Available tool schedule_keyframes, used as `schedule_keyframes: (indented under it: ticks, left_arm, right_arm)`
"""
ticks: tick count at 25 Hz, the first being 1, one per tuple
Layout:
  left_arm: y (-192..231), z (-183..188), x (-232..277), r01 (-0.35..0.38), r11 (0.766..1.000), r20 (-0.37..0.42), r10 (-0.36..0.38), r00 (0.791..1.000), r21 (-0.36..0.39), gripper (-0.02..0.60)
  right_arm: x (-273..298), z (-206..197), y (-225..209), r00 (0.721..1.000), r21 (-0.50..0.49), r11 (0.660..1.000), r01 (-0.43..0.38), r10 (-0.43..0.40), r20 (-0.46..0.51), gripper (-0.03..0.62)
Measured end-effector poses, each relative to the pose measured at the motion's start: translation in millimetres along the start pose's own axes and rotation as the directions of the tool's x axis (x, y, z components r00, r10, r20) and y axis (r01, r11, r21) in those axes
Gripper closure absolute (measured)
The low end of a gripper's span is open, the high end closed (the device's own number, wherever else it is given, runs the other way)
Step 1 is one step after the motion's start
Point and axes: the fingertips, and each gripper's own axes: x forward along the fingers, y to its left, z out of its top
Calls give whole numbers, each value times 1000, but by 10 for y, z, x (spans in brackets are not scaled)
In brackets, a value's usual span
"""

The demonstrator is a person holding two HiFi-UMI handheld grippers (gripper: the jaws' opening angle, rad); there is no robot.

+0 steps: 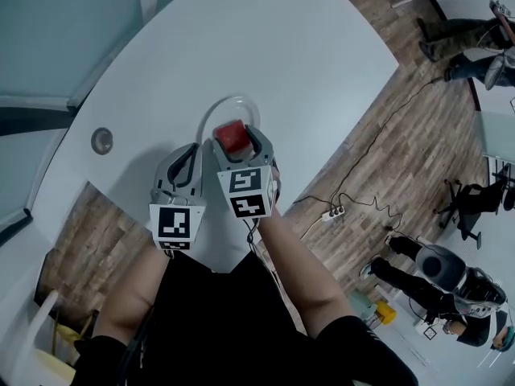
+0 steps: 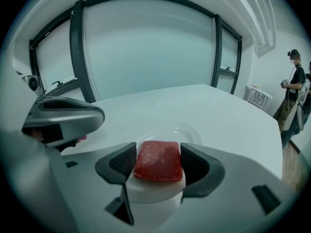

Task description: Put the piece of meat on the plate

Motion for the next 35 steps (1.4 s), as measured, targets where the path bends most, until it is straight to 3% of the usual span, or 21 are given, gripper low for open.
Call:
schedule_keyframes:
  ticks: [15,17,21,29,35]
  left_arm:
    - [-147,266,-179,19,999,56,-22,998,46,578]
    - [-190,344,-233,23,998,69,-26,997,55,578]
    - [-275,520,-361,29,997,107,-36,994,65,578]
    - [-521,846,-583,45,995,165,-59,985,90,578]
    - [-728,1034,-742,60,993,204,-81,976,106,578]
  right_arm:
    - [-511,359,10,985,44,999,2,-9,170,307]
    - [-676,434,6,977,51,999,14,-25,213,382]
    - [-986,578,45,955,69,998,-4,-17,298,409]
    - [-1518,764,18,911,83,996,30,-61,408,577]
    - [-1854,881,88,879,73,997,19,-52,474,589]
